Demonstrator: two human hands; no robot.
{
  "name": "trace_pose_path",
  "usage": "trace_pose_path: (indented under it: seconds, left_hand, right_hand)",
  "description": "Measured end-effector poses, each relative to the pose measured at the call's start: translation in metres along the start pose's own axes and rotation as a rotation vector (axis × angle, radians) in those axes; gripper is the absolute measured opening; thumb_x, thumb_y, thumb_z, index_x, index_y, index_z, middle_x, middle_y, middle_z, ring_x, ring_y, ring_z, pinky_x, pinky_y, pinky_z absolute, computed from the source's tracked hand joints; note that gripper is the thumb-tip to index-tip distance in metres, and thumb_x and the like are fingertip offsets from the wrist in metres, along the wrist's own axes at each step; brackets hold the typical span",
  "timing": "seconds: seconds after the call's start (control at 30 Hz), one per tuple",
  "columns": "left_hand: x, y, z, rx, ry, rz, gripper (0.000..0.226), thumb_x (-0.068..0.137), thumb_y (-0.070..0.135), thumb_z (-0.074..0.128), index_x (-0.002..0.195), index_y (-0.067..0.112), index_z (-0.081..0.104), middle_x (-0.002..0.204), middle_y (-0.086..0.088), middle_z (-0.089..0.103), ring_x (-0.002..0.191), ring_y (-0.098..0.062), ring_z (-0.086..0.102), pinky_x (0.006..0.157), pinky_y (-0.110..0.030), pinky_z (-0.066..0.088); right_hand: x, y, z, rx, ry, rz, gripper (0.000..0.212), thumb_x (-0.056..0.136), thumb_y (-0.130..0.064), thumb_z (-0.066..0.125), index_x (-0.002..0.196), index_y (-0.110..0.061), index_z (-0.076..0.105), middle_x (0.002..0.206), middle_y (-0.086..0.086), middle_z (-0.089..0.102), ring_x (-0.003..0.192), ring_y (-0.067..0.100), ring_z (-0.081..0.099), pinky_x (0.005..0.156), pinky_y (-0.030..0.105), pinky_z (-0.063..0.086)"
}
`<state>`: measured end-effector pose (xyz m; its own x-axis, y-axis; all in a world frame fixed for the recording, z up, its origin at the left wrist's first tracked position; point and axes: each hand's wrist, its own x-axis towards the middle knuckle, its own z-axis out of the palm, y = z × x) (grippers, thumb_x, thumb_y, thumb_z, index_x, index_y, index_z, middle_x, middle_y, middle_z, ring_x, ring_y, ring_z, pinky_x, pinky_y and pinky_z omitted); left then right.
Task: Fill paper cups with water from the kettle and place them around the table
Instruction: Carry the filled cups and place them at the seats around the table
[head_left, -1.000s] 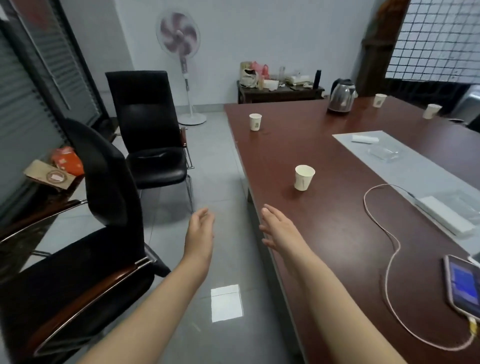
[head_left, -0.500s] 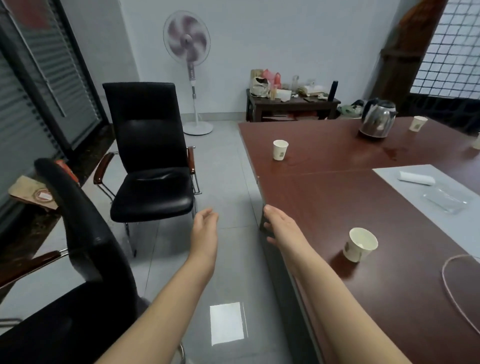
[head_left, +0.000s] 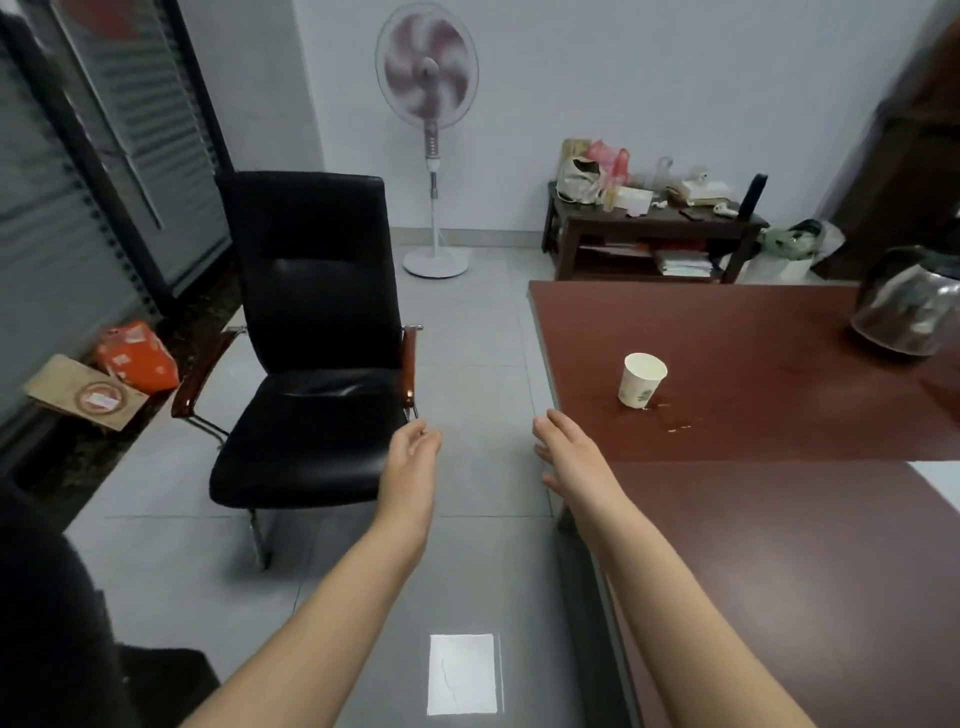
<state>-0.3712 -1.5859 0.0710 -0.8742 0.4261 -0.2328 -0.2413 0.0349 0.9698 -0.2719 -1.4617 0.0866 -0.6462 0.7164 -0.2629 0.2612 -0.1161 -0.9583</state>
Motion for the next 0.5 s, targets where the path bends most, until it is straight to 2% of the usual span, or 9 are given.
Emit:
trace_pose_path:
  seconds: [0.13, 0.23, 0.5]
  left_hand:
    - [0.064, 0.019, 0.02, 0.01, -0.013, 0.006, 0.03, 0.095, 0.023, 0.052, 0.125, 0.024, 0.051, 0.13, -0.001, 0.055, 0.122, -0.013, 0.05, 0.11, -0.037, 0.036]
    - [0.109, 0.027, 0.031, 0.003, -0.008, 0.001, 0.024, 0.094, 0.026, 0.054, 0.117, 0.031, 0.051, 0.131, 0.001, 0.055, 0.122, -0.013, 0.05, 0.11, -0.038, 0.036]
    - [0.267, 0.046, 0.069, 0.031, -0.043, -0.012, 0.024, 0.093, 0.025, 0.055, 0.117, 0.03, 0.053, 0.129, 0.002, 0.056, 0.121, -0.013, 0.05, 0.109, -0.04, 0.037]
  right_hand:
    - [0.07, -0.027, 0.011, 0.009, -0.019, 0.012, 0.063, 0.097, -0.038, 0.046, 0.152, -0.023, 0.019, 0.151, -0.001, 0.039, 0.138, 0.017, 0.037, 0.115, 0.045, 0.029]
    - [0.115, -0.037, 0.021, 0.013, -0.018, 0.023, 0.066, 0.096, -0.038, 0.047, 0.153, -0.025, 0.015, 0.152, -0.001, 0.038, 0.139, 0.018, 0.036, 0.115, 0.046, 0.029]
    - [0.25, -0.077, 0.045, 0.01, 0.037, 0.026, 0.063, 0.098, -0.039, 0.045, 0.152, -0.025, 0.017, 0.152, -0.004, 0.035, 0.139, 0.016, 0.035, 0.115, 0.045, 0.029]
